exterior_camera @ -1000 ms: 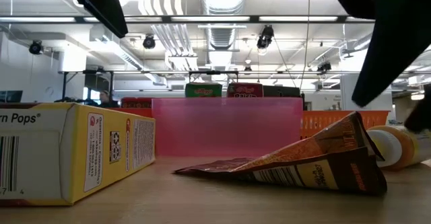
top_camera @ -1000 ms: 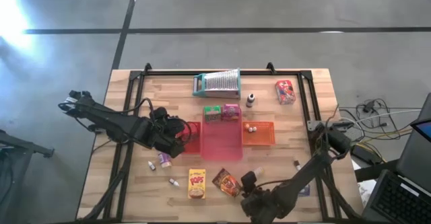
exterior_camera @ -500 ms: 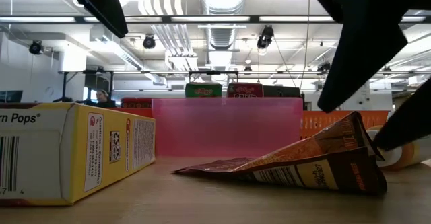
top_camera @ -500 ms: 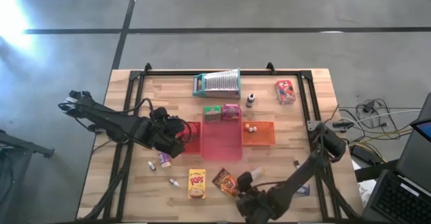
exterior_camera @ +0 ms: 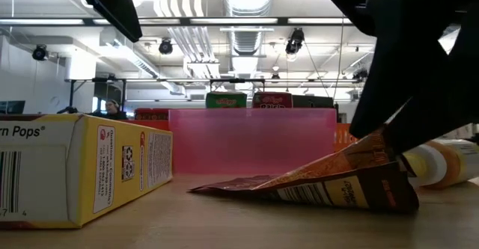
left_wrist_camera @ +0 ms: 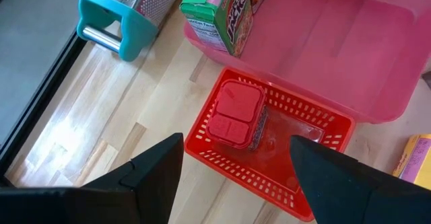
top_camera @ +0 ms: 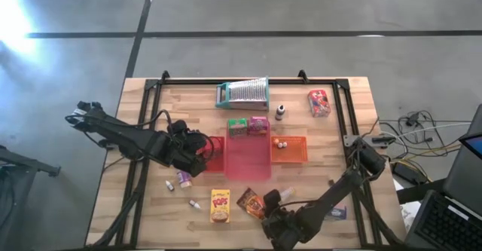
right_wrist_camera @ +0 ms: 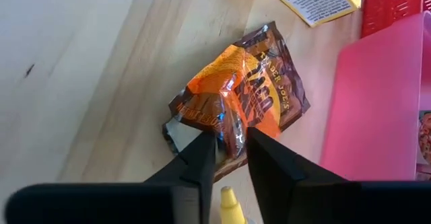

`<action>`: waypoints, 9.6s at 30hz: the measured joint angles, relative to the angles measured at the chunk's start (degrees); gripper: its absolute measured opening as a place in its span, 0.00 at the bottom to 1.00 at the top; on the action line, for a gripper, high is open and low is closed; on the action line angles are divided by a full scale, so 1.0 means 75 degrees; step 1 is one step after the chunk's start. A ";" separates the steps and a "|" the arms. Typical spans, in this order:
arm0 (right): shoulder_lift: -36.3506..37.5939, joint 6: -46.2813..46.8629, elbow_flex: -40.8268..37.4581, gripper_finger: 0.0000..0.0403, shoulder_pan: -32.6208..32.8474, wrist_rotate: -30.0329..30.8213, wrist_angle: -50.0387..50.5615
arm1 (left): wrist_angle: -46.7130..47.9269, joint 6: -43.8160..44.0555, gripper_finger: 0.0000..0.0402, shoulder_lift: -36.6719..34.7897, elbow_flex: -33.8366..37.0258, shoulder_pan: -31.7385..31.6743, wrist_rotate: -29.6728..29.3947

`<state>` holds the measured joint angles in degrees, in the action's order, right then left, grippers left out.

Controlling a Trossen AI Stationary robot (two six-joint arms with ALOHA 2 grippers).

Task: Pick & Place Kitchen Items
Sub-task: Put the orange spice bag into the red bin

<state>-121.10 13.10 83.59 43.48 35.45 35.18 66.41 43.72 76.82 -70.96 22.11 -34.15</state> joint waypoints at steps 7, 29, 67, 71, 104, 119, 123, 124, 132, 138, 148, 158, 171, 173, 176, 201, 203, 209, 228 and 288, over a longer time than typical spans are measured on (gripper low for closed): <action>0.0000 -0.0025 0.0000 0.03 -0.0006 -0.0213 -0.0006 | 0.0000 -0.0003 0.69 0.0000 0.0000 -0.0002 0.0000; 0.1148 0.0111 0.0160 0.02 0.0528 0.0304 0.0655 | -0.0001 -0.0003 0.69 0.0003 0.0000 0.0000 0.0000; 0.2199 -0.5983 0.0172 0.02 0.1408 0.7275 0.1670 | -0.2776 0.1346 0.69 0.0031 0.0009 -0.0208 0.0400; 0.2253 -0.6254 0.0172 0.02 0.1239 0.7281 0.1673 | -0.4419 0.0526 0.69 0.0000 0.0009 -0.0477 0.2001; 0.2253 -0.6577 0.0166 0.02 0.0965 0.7275 0.1679 | -0.7849 -0.1339 0.69 0.0622 -0.0544 -0.1084 0.4779; 0.2253 -0.6537 0.0166 0.02 0.0863 0.7234 0.1674 | -0.7631 -0.1766 0.55 0.1134 -0.1183 -0.1239 0.4880; 0.2253 -0.6451 0.0166 0.02 0.0863 0.7214 0.1674 | -0.7571 -0.1740 0.40 0.1136 -0.1145 -0.1253 0.4880; 0.2253 -0.6421 0.0166 0.02 0.0863 0.7214 0.1673 | -0.7574 -0.1743 0.35 0.1136 -0.1145 -0.1253 0.4878; 0.2253 -0.6362 0.0166 0.02 0.0863 0.7214 0.1673 | -0.7592 -0.1744 0.03 0.1136 -0.1151 -0.1329 0.4798; 0.2253 -0.6140 0.0166 0.02 0.0852 0.6914 0.1678 | -0.7583 -0.1821 0.01 0.1136 -0.1148 -0.1355 0.4797; 0.2253 -0.5129 0.0166 0.18 0.0740 0.6861 0.1670 | -0.7726 -0.2133 0.00 0.1136 -0.1148 -0.1389 0.4741; 0.2316 -0.1943 0.0169 0.52 0.0896 0.6616 0.1795 | -0.7366 -0.2709 0.00 0.0835 -0.1237 -0.1413 0.3908; 0.2847 0.6308 -0.0246 0.60 0.0959 0.3636 0.6190 | -0.4101 -0.2946 0.00 0.0487 -0.2163 -0.1361 0.2964; 0.3037 0.7338 -0.0651 0.59 0.0973 0.3433 0.6456 | -0.3704 -0.2946 0.00 0.0487 -0.2171 -0.1361 0.2927; 0.3456 0.7721 -0.1335 0.57 0.0968 0.3004 0.6373 | -0.3233 -0.2946 0.00 0.0487 -0.2171 -0.1348 0.2908; 1.0015 0.0883 -0.6603 0.50 -0.1416 0.0490 -0.4400 | -0.0370 -0.3779 0.00 -0.0227 -0.2154 -0.1257 0.2121; 1.0241 0.0231 -0.6680 0.51 -0.1699 0.1358 -0.4488 | -0.0176 -0.3781 0.00 -0.0132 -0.2154 -0.1285 0.2274; 1.0384 -0.0868 -0.6784 0.53 -0.2443 0.2653 -0.4633 | 0.0331 -0.3778 0.00 0.0060 -0.2151 -0.1288 0.2460; 0.9321 -0.0801 -0.6808 0.35 -0.3206 0.2604 -0.4618 | 0.0353 -0.4022 0.00 0.0694 -0.2136 -0.1335 0.3060; 0.9337 -0.0747 -0.6808 0.24 -0.3200 0.2176 -0.4522 | -0.2867 -0.5129 0.04 0.1262 0.1151 -0.1935 0.2914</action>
<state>-51.07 7.50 32.53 19.48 51.78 1.26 44.91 5.26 86.28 -62.33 7.60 -12.29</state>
